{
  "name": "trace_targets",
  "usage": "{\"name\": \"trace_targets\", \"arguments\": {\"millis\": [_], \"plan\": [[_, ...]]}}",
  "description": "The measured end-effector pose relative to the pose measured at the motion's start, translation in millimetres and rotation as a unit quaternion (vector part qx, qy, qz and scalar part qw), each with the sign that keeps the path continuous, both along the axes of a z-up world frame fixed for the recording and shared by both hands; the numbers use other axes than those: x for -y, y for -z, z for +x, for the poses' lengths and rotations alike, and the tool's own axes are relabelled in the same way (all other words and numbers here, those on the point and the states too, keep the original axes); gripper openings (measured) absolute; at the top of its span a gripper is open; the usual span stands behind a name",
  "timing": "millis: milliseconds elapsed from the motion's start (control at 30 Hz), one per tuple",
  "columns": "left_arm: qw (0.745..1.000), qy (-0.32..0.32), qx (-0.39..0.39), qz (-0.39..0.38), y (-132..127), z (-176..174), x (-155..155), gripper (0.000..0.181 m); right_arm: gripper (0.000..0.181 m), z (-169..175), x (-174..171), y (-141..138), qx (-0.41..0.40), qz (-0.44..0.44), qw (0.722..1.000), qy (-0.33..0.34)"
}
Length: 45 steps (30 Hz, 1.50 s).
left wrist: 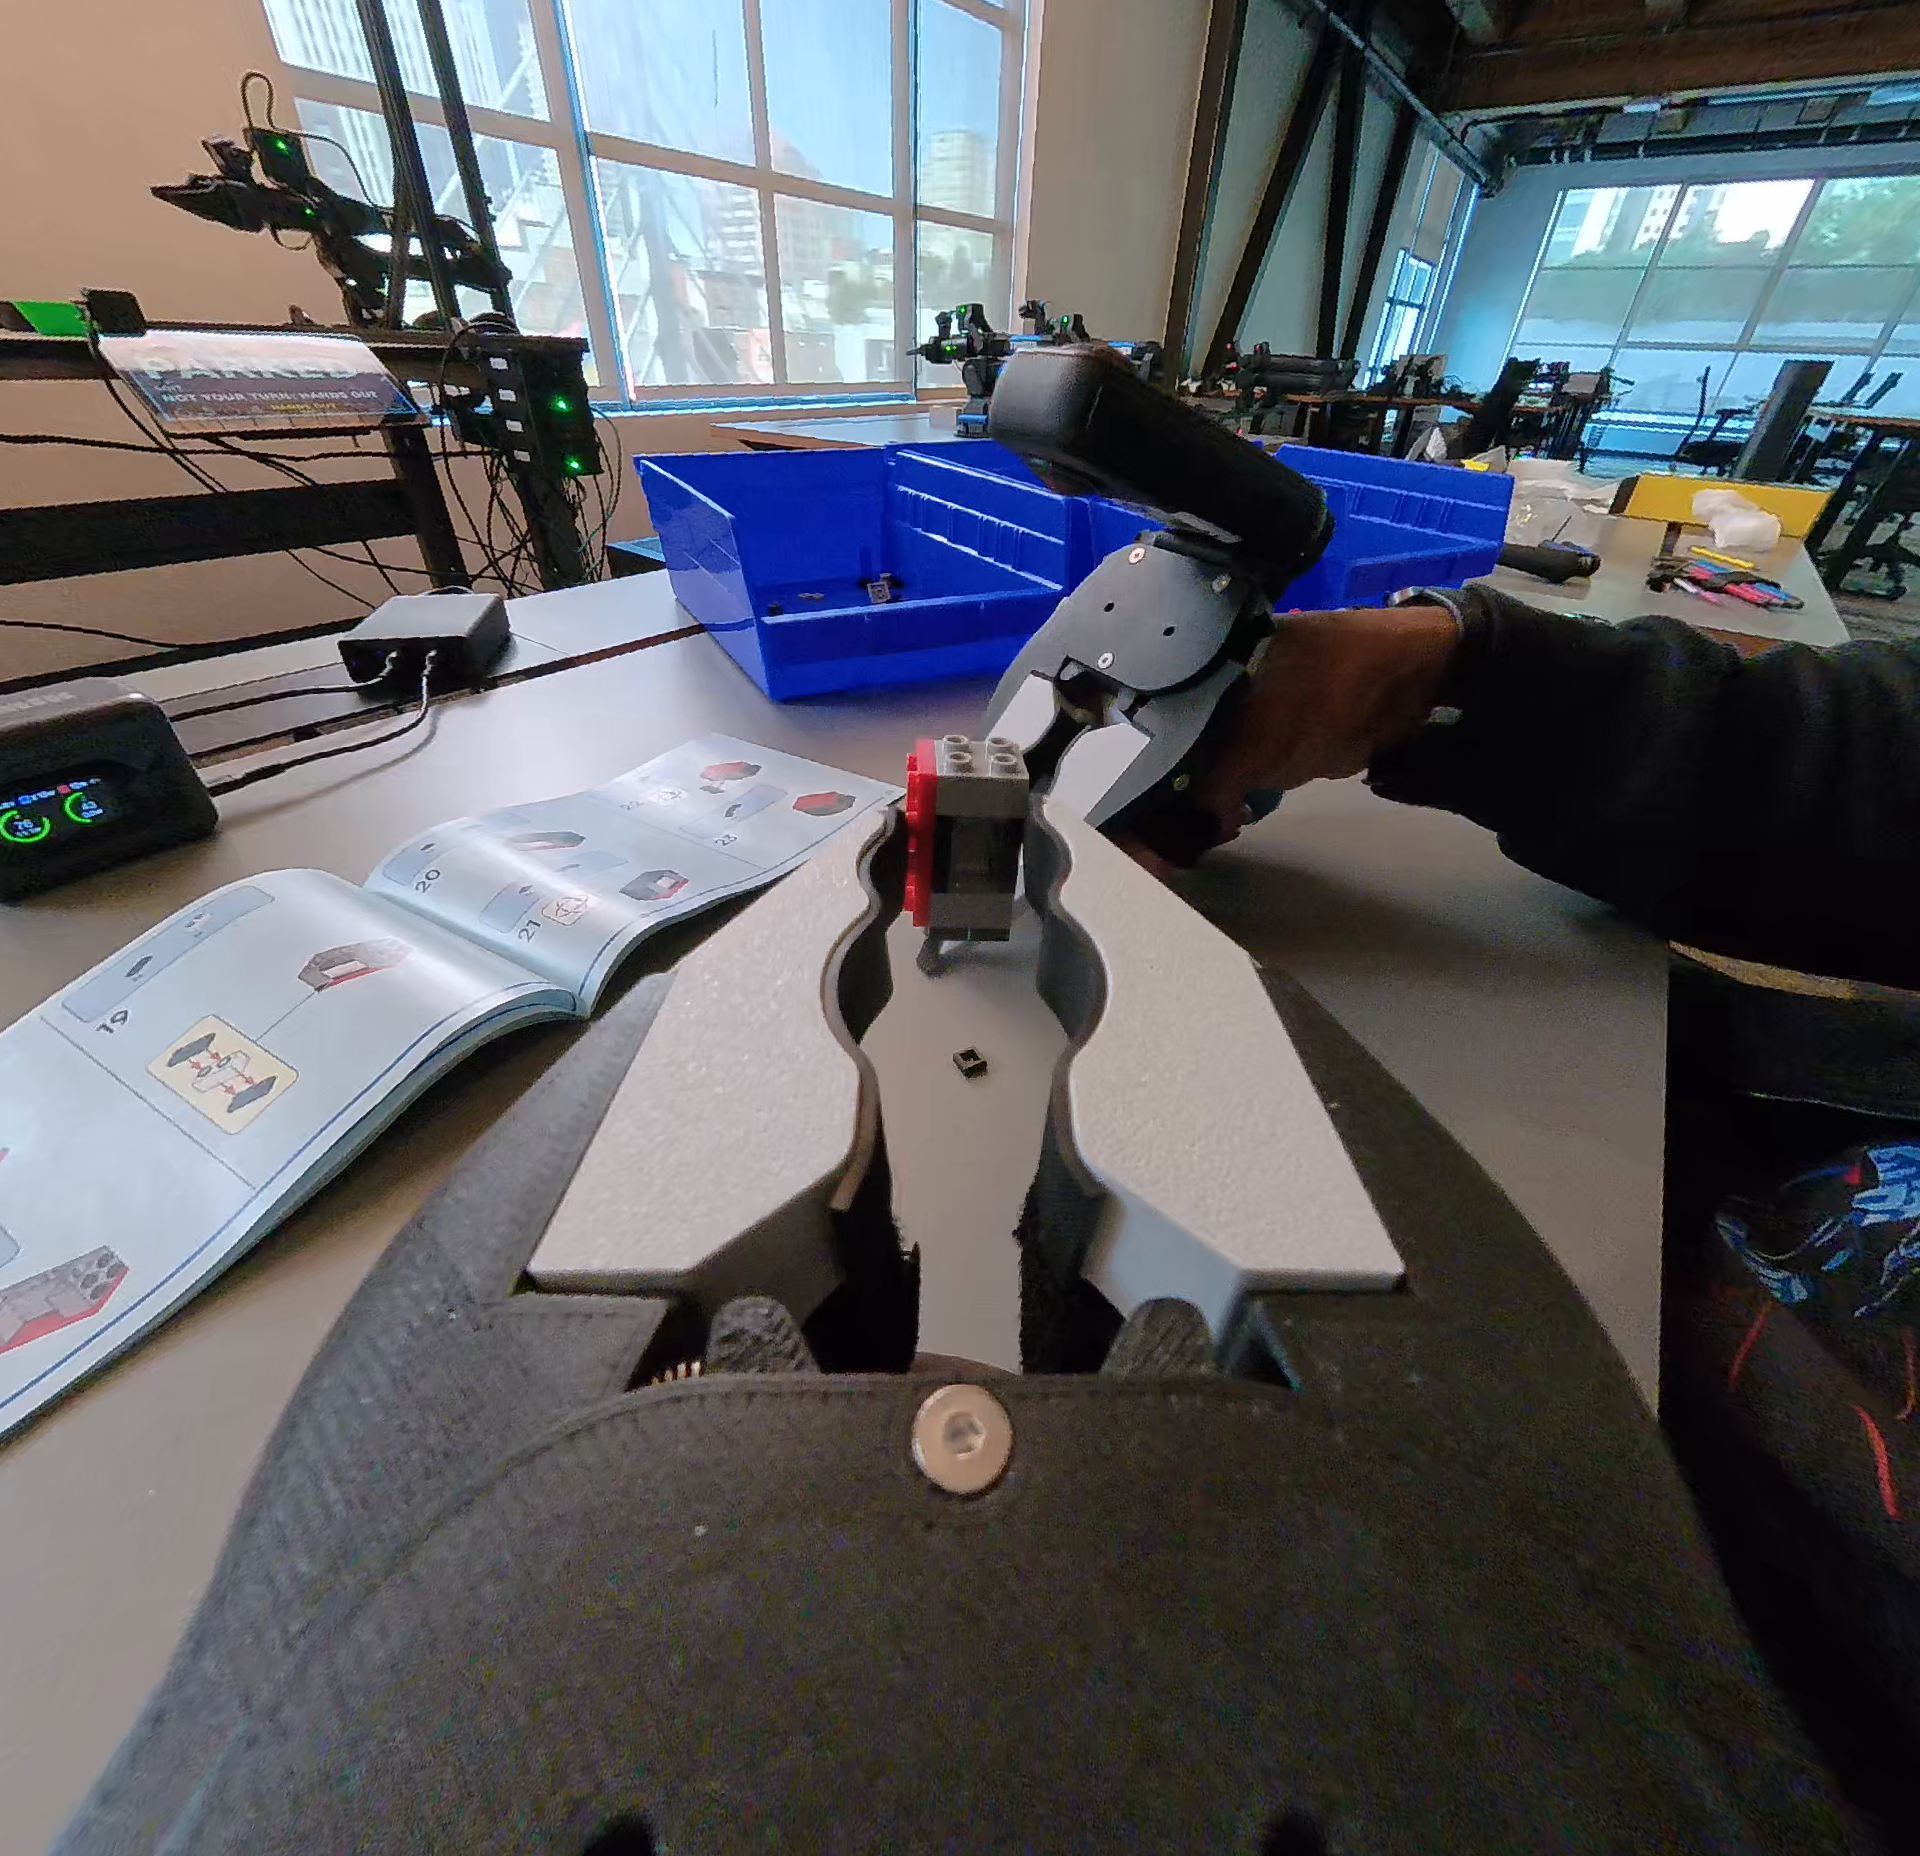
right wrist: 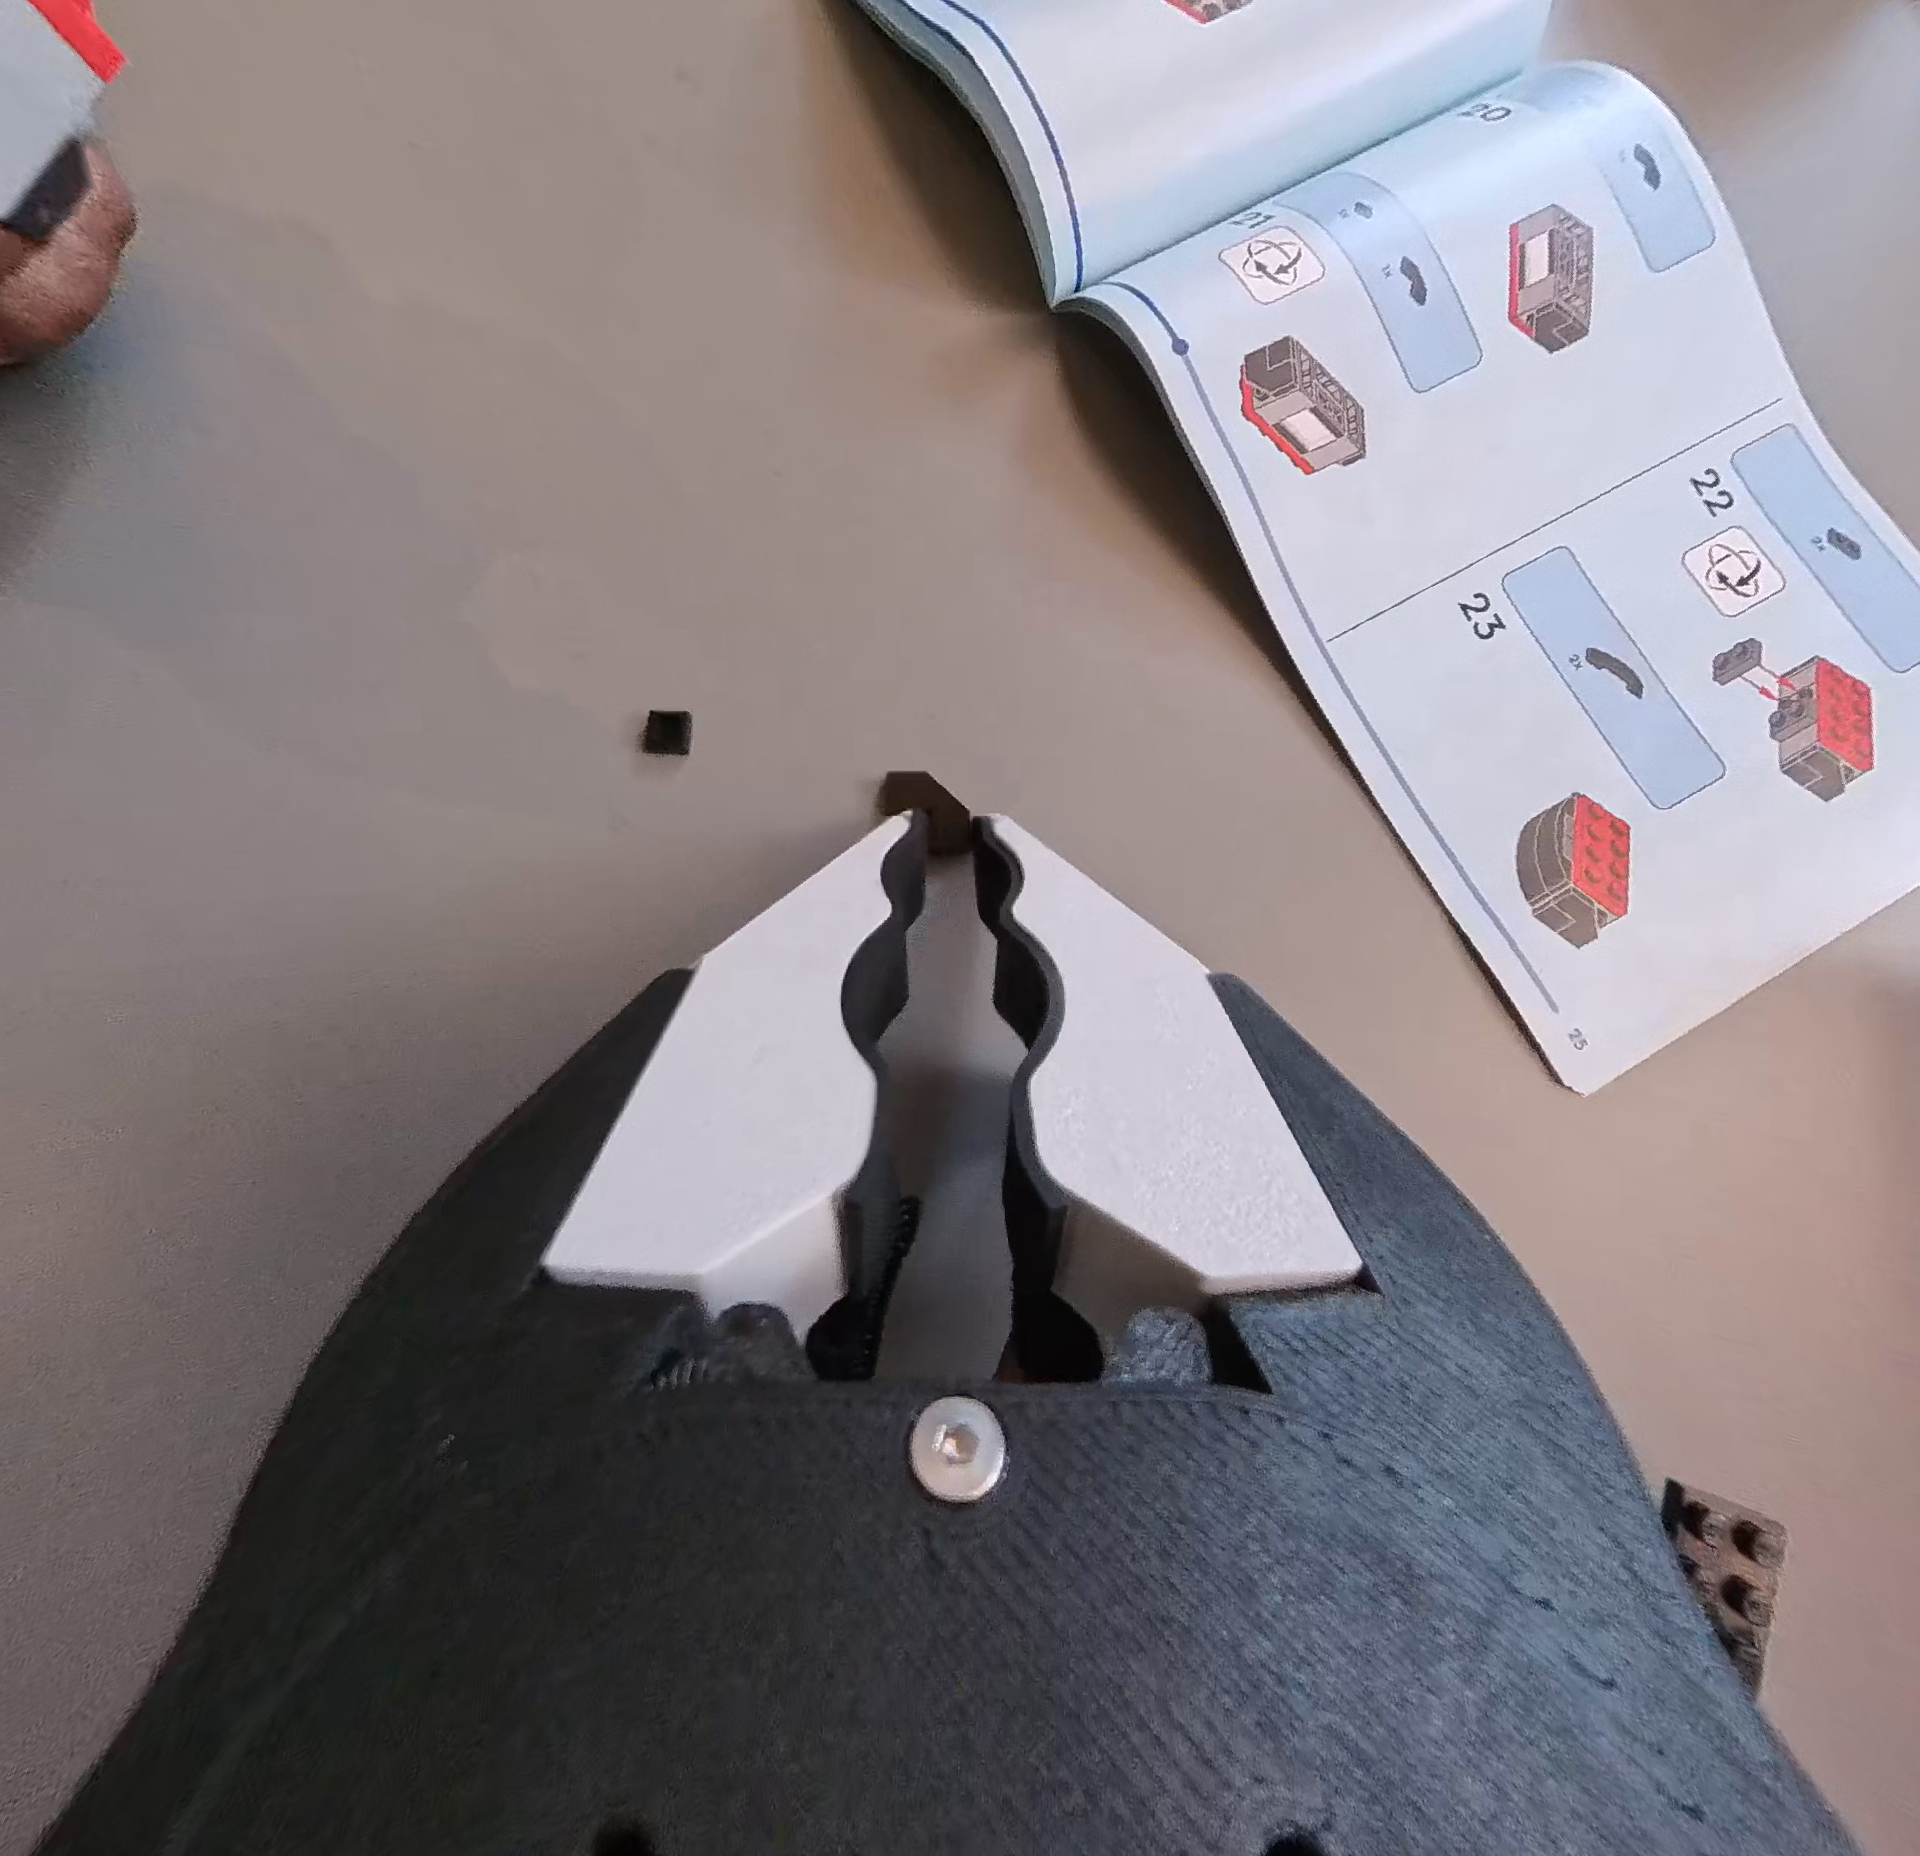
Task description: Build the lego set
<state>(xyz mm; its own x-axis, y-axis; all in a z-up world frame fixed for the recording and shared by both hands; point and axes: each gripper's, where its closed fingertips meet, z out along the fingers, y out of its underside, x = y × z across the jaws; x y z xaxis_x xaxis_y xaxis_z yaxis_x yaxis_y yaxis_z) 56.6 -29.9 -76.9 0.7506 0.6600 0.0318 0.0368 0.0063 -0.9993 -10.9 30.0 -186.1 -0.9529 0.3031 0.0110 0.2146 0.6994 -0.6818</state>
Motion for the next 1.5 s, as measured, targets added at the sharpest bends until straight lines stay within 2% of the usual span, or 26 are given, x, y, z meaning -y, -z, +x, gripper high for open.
{"name": "trace_targets", "arguments": {"millis": [200, 300, 600, 700, 867, 1500], "plan": [[1.0, 0.0, -0.004, 0.001, -2, 0, 0, 0.022, 0.008, -2, 3, -2, -0.003, -0.01, 1.0, 0.025], [1.0, -0.001, -0.006, 0.0, -2, 1, 0, 0.023, 0.008, -1, 6, -14, 0.005, -0.039, 0.998, 0.042], [0.999, -0.02, -0.022, -0.015, -3, -3, -2, 0.023, 0.007, 35, 39, -111, 0.024, -0.179, 0.983, 0.034], [0.999, -0.03, -0.029, -0.024, -3, -5, -2, 0.023, 0.007, 51, 49, -129, 0.03, -0.196, 0.98, 0.022], [0.998, -0.041, -0.031, -0.035, -2, -7, -3, 0.023, 0.007, 62, 58, -132, 0.03, -0.191, 0.981, 0.017], [0.998, -0.046, -0.028, -0.033, -1, -9, -1, 0.022, 0.007, 60, 61, -128, 0.026, -0.175, 0.983, 0.045]]}}
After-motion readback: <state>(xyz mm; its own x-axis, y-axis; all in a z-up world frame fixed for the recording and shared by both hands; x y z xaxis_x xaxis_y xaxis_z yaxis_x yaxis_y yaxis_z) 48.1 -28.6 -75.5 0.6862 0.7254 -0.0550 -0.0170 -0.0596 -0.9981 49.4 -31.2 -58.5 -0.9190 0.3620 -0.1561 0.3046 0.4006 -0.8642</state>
